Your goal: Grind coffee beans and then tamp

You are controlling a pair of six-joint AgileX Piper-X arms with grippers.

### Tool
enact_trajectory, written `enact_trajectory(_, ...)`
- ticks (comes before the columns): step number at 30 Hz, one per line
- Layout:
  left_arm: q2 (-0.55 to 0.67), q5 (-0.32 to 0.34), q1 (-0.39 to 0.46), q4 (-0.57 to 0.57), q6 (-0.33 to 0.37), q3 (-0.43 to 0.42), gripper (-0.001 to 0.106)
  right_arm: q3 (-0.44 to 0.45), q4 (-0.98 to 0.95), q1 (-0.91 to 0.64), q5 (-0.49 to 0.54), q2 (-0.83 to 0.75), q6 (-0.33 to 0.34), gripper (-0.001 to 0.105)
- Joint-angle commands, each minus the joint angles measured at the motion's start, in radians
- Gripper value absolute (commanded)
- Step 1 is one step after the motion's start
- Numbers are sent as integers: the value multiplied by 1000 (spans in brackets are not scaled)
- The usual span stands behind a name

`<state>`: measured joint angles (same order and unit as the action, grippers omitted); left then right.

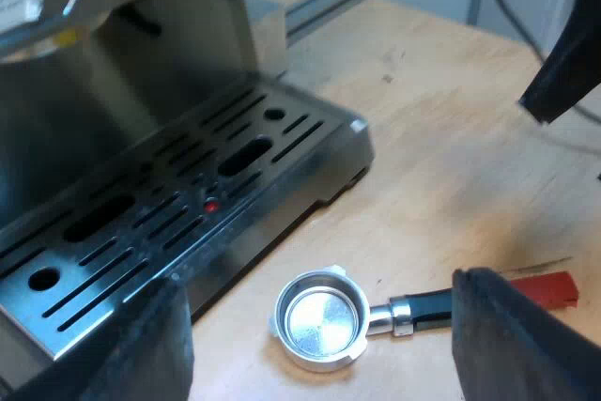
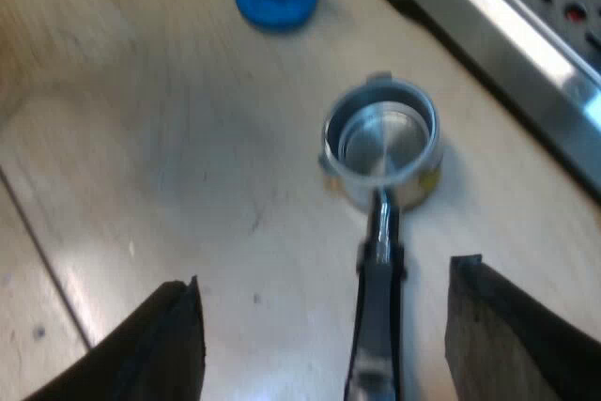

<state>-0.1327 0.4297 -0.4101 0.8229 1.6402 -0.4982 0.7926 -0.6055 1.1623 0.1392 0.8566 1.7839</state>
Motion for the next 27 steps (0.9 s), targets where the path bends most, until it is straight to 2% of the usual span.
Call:
enact_trajectory(1, -3, -19, -5, 15, 4, -19, 62, -29, 89, 42, 53, -9, 11, 57)
enact_trajectory(5, -3, -32, -5, 14, 4, -23, 62, -97, 227, 78, 103, -9, 8, 57)
enact_trajectory(6, -3, -92, -5, 41, 4, -24, 62, -139, 291, 83, 112, -9, 8, 57)
enact_trajectory(15, -32, -128, -5, 46, 4, -24, 62, -313, 674, 86, 173, -9, 8, 57)
enact_trajectory(16, -142, -143, -5, 46, 4, -24, 62, -327, 701, 86, 174, -9, 8, 57)
enact_trajectory(24, -306, -143, -5, 10, 4, -24, 62, -357, 714, 86, 180, -9, 8, 57)
enact_trajectory(27, -349, -185, -5, 9, 4, -24, 62, -357, 714, 86, 173, -9, 8, 57)
